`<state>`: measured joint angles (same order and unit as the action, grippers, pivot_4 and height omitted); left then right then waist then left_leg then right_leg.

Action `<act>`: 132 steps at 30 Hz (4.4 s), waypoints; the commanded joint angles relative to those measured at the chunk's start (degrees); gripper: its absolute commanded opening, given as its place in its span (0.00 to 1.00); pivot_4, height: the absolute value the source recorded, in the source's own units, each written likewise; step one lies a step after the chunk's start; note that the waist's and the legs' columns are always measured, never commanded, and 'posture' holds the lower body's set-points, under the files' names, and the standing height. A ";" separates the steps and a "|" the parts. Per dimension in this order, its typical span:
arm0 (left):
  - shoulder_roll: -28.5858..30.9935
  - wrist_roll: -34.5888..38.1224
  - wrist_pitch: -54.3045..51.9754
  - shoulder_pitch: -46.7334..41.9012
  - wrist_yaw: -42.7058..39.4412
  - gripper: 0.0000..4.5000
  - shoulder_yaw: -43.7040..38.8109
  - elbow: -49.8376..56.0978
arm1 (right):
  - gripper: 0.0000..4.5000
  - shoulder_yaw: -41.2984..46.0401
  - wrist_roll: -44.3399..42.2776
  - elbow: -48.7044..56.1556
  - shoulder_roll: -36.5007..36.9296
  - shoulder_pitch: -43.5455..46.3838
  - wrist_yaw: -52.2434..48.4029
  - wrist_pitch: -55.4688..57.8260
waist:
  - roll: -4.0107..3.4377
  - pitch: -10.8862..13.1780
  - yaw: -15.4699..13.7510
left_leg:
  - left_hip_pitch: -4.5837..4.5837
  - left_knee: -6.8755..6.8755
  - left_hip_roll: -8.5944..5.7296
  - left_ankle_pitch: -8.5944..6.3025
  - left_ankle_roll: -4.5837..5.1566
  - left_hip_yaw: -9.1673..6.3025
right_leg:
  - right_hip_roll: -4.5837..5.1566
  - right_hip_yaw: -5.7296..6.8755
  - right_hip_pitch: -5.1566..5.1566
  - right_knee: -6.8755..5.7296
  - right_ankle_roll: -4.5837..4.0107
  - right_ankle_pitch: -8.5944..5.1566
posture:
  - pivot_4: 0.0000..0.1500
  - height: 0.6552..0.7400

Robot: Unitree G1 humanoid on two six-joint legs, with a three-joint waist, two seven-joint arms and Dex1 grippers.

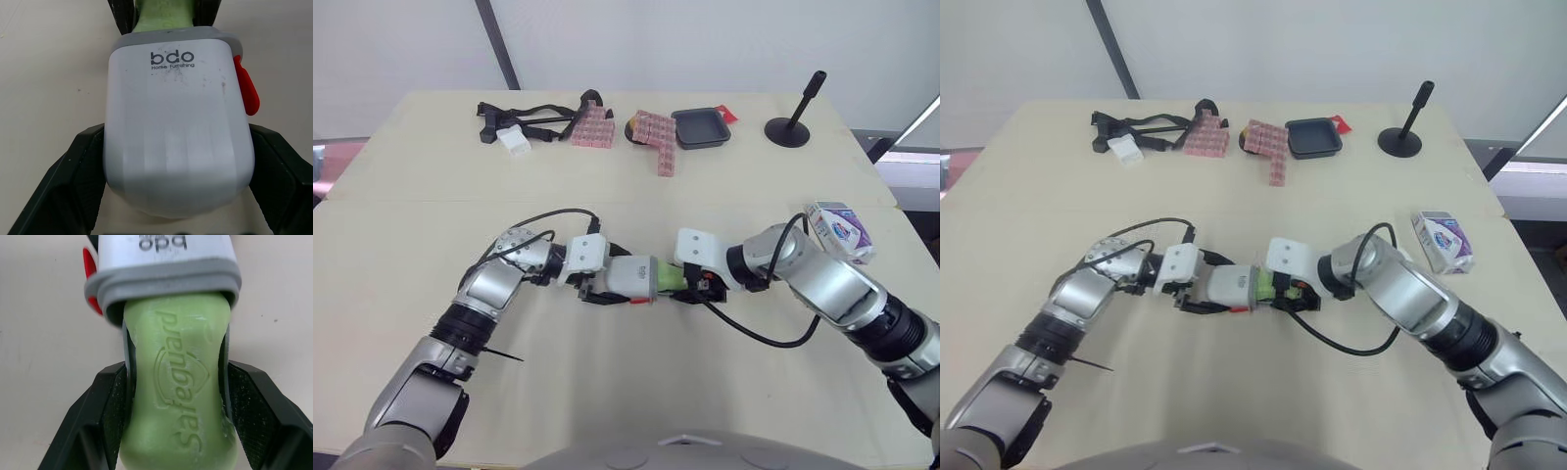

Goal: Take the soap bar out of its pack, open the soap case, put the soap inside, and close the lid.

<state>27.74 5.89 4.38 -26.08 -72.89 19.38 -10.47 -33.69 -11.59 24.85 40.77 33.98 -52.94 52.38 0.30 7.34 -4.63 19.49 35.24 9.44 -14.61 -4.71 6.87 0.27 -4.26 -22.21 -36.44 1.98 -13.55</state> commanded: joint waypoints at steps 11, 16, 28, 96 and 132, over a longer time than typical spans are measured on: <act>-4.28 0.02 -0.24 -0.37 5.17 0.81 -0.34 1.96 | 0.56 -4.80 4.25 2.22 1.11 6.41 -1.35 3.15 | -0.01 0.01 -0.05 | 0.00 0.05 0.01 0.01 0.01 0.01 | -0.01 -0.01 0.00 -0.04 -0.01 0.01 | 1.00 1.00; -5.31 0.01 -0.50 0.04 7.08 0.81 -0.51 2.01 | 0.56 -3.59 3.96 2.66 1.58 6.30 -2.08 3.00 | -0.02 0.01 0.00 | 0.00 0.05 0.02 0.01 0.01 0.00 | -0.01 -0.01 0.01 -0.06 -0.01 0.01 | 1.00 1.00; -6.42 -0.04 1.81 1.00 9.62 0.81 -1.40 1.13 | 0.67 -0.73 2.64 3.75 2.89 6.41 -4.25 1.23 | -0.03 0.01 -0.03 | 0.01 0.07 0.02 0.01 0.02 0.01 | -0.01 -0.02 0.00 -0.07 -0.02 0.01 | 1.00 1.00; -4.99 -0.17 2.30 1.74 6.92 0.81 -0.70 2.14 | 0.00 8.97 5.84 0.29 1.97 -4.46 -4.01 -9.13 | -0.03 0.02 -0.03 | 0.04 0.12 0.04 0.04 0.07 0.02 | 0.01 -0.01 -0.01 -0.11 -0.03 0.01 | 1.00 1.00; -6.24 0.58 14.89 1.23 9.57 0.81 -1.33 1.68 | 1.00 52.49 -52.76 -4.51 -22.28 -15.54 28.06 40.12 | -0.11 0.01 -1.59 | 0.06 0.04 0.01 0.16 0.04 0.07 | 0.05 0.04 -0.11 0.01 -0.06 0.02 | 1.00 1.00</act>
<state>21.30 4.87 18.75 -24.88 -63.41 18.63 -11.23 18.51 -61.98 20.21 18.85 17.44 -26.39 92.09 0.19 7.35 -6.22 19.55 35.27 9.44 -14.44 -4.67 6.94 0.32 -4.23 -22.31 -36.43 1.92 -13.53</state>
